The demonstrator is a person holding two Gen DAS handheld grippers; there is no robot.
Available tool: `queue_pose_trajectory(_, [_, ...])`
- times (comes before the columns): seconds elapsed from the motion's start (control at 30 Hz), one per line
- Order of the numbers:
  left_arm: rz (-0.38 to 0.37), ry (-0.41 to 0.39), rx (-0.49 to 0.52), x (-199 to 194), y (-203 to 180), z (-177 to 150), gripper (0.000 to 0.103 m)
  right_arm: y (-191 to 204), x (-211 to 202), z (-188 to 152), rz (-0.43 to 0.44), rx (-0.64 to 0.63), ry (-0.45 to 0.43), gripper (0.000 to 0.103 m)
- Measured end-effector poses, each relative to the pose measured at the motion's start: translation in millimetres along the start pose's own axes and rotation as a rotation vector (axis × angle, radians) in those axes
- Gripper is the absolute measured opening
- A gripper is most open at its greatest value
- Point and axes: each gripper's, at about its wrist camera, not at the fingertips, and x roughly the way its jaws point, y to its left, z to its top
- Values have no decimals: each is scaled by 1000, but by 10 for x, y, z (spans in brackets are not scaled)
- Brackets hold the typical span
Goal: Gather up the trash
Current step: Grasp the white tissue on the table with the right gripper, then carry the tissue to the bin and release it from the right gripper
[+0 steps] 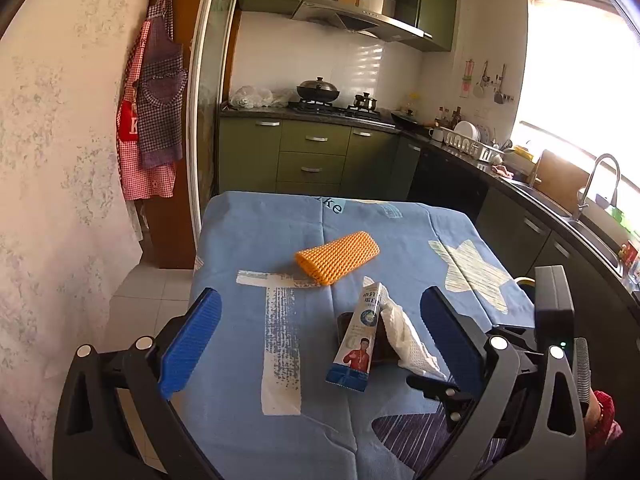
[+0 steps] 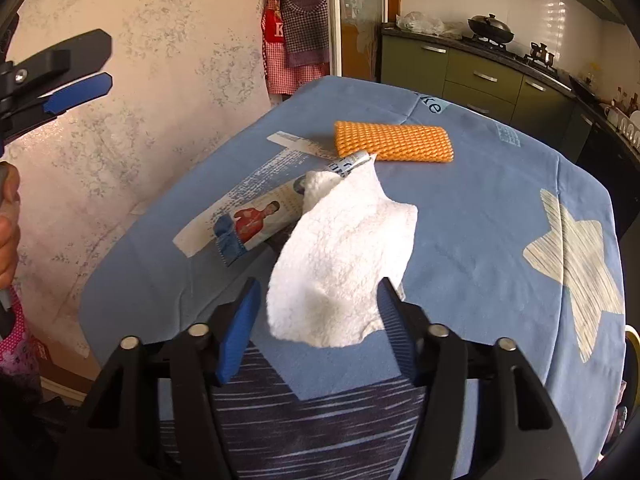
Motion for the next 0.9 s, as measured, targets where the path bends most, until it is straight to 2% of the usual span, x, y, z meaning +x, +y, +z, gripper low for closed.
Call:
queue_pose_trajectory(0.03, [0, 1, 1, 4, -6, 1, 98, -19, 39, 7, -12, 3, 9, 18])
queue_pose_trajectory(0.07, [0, 2, 2, 11, -7, 1, 98, -52, 70, 20, -23, 7, 16, 5])
queue_pose_trajectory(0.1, [-1, 4, 3, 15, -13, 0, 98, -88, 84, 21, -34, 18, 21, 1])
queue_pose_trajectory(0.27, [0, 10, 13, 37, -57, -1, 98, -279, -99, 42, -58, 62, -17, 1])
queue_pose_trajectory(0.43, [-9, 22, 32, 69, -146, -14, 98, -535, -411, 72, -125, 110, -82, 1])
queue_pose_trajectory(0.63, [-8, 23, 55, 72, -221, -28, 98, -877, -832, 81, -227, 160, -153, 1])
queue_pose_trajectory(0.9, [-12, 32, 70, 90, -290, -60, 98, -1305, -1389, 44, -422, 188, -208, 1])
